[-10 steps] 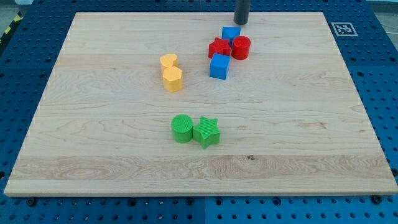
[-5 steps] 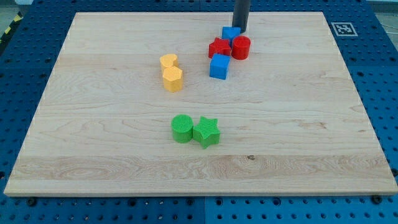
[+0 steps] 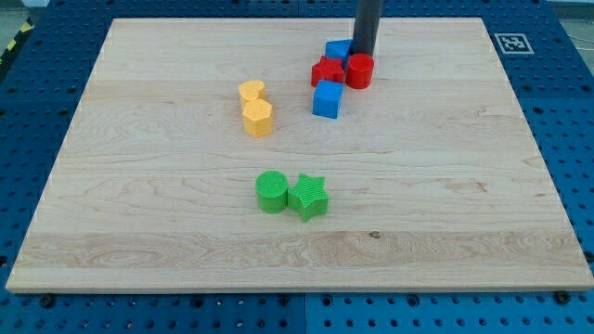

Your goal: Adjust the blue triangle vertically above the red star

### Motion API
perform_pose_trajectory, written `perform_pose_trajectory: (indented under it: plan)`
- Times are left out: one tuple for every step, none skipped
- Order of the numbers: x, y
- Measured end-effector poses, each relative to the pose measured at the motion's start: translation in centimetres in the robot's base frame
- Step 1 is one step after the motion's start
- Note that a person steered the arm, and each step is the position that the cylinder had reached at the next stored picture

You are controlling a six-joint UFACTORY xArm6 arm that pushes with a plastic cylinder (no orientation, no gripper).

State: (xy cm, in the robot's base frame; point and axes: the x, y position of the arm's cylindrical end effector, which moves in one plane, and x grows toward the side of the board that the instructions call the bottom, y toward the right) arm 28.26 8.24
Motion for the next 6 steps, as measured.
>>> perform_pose_trajectory:
  plan:
    - [-0.6,-0.6]
    - [-0.6,-0.9]
    - [-2.2,-1.1]
    - [-3.3,-1.1]
    - [-1.5,-2.2]
    - [-1.5,-3.0]
